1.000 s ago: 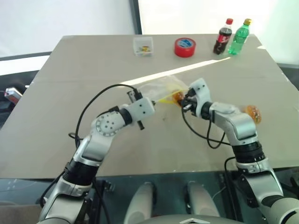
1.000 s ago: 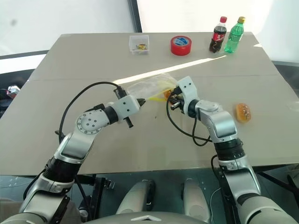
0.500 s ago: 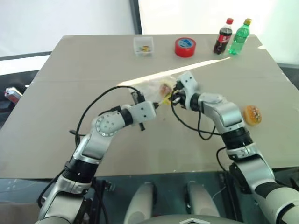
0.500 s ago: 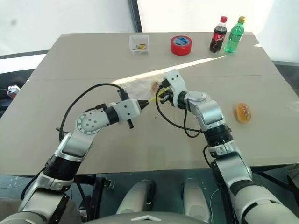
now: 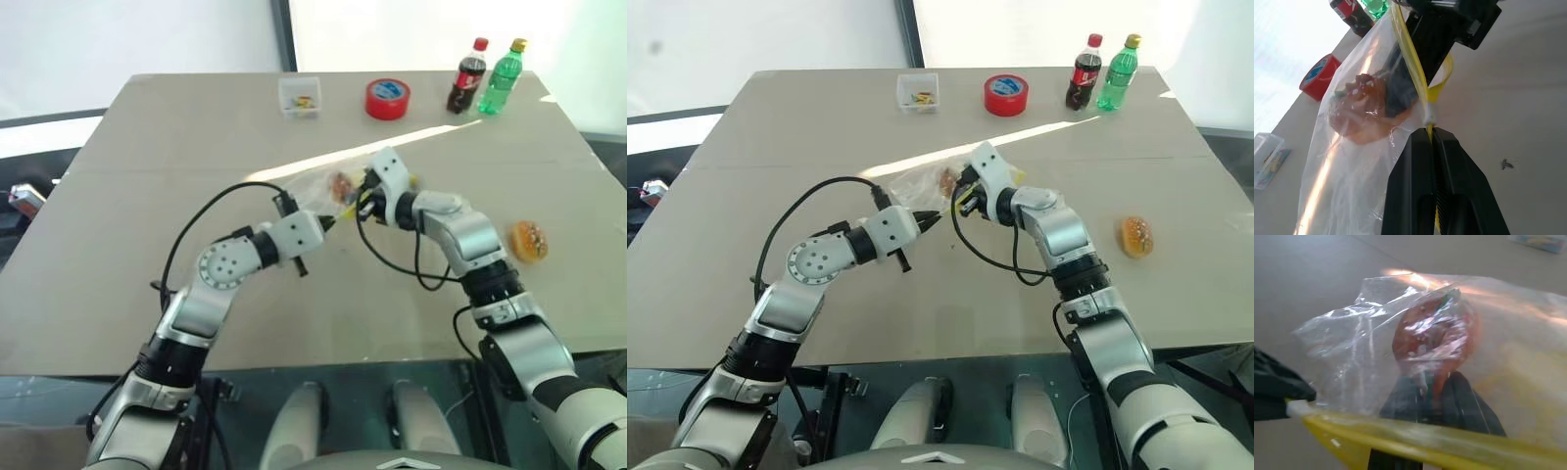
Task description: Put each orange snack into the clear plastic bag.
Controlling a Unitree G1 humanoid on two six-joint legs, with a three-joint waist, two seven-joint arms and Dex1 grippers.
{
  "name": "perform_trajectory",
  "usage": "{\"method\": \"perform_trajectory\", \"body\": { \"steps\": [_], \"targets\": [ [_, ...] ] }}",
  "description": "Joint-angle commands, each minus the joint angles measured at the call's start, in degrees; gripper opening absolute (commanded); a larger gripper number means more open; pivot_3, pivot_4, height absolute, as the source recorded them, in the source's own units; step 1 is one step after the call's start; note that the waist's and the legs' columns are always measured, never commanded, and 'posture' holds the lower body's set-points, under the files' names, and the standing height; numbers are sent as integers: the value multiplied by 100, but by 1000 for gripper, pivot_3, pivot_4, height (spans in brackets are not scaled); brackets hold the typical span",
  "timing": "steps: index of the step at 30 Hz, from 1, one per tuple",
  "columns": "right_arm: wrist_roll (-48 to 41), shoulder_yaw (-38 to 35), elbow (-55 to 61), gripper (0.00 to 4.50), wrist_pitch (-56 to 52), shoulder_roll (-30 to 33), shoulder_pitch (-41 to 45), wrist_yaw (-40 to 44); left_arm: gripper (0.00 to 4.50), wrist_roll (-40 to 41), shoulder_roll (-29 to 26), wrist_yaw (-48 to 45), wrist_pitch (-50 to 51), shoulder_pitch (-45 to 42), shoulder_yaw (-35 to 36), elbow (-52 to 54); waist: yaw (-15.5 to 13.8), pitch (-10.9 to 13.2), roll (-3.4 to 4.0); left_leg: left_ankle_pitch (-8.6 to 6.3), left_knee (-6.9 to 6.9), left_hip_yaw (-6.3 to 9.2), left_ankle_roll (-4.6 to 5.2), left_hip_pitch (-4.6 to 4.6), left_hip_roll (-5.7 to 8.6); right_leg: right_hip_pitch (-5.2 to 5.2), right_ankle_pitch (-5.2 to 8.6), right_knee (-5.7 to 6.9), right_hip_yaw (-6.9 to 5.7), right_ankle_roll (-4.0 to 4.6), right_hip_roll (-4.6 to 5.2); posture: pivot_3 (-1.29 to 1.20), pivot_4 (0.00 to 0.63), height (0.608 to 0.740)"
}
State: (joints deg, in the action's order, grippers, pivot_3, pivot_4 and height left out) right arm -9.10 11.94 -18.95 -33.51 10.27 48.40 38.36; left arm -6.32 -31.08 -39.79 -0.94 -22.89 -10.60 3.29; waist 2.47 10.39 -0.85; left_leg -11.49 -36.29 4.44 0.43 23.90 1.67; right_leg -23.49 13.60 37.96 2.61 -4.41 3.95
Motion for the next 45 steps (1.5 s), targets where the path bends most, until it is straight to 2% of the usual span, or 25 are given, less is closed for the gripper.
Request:
{"method": "perform_trajectory", "body": {
  "steps": [1, 2, 8, 11, 17, 24, 27, 33, 37, 45],
  "targets": [
    [27, -65, 236, 971, 28, -27, 34, -101, 0, 179, -6, -62, -381, -76, 117, -119, -3, 0, 0, 0, 0, 0, 0, 0, 0, 0, 0, 0, 0, 0, 1, 0, 150, 740],
    [35, -88, 219, 1214, 43, -35, 35, -139, 0, 218, 14, -61, -414, -74, 126, -157, -5, 0, 0, 0, 0, 0, 0, 0, 0, 0, 0, 0, 1, 0, 1, 0, 150, 740],
    [78, -66, 379, 4106, 96, 128, -69, -59, 0, 228, 132, 112, -452, -146, 167, -410, -10, 0, 0, 0, 0, 0, 0, 0, 1, 0, 0, -1, 0, 0, 1, 0, 150, 740],
    [333, 211, 851, 4106, 230, 510, -274, 148, 0, 353, 337, 373, -142, -216, 366, -563, -19, 0, 0, 0, 0, 1, 0, 0, 2, 0, 0, -2, -1, 0, 1, 0, 150, 740],
    [257, 189, 2037, 4106, -281, 1239, -724, 479, 0, 495, 591, 633, 244, -222, 566, -619, -11, 0, 0, 0, -1, 1, 0, 1, 2, 0, 0, -1, 0, -1, 2, 0, 150, 740],
    [-691, -511, 3808, 4106, -1357, 2112, -1641, 888, 0, 455, 709, 747, 318, -187, 481, -555, -34, 0, -2, 0, -2, 5, 0, 6, 2, 3, 1, -6, -2, -1, 5, 0, 150, 740],
    [-884, -637, 3982, 4106, -1574, 1972, -1823, 594, 0, 449, 824, 762, 351, -134, 388, -447, -19, -2, -4, 0, -4, 4, 0, 5, 1, 4, 0, -6, -2, -1, 5, 0, 150, 740],
    [-632, -389, 3478, 4106, -981, 1429, -1655, 0, 0, 492, 959, 629, 356, -23, 118, -204, -15, -2, -4, 0, -4, 1, 0, -1, -1, 4, 0, -1, -2, -1, 2, 0, 150, 740],
    [-197, 59, 2959, 4106, -380, 1339, -1472, -16, 0, 458, 921, 464, 235, -14, -31, 35, -26, -2, -4, 0, -5, -1, 0, 1, 2, 5, 0, -4, 0, -1, 5, 0, 150, 740],
    [255, 418, 1552, 4106, 1169, 814, -940, 181, 0, 494, 821, 461, 524, -38, 88, 701, -8, -2, -4, 0, -4, -1, 0, 0, 1, 5, 0, -4, 0, -1, 3, 0, 150, 740]
  ]
}}
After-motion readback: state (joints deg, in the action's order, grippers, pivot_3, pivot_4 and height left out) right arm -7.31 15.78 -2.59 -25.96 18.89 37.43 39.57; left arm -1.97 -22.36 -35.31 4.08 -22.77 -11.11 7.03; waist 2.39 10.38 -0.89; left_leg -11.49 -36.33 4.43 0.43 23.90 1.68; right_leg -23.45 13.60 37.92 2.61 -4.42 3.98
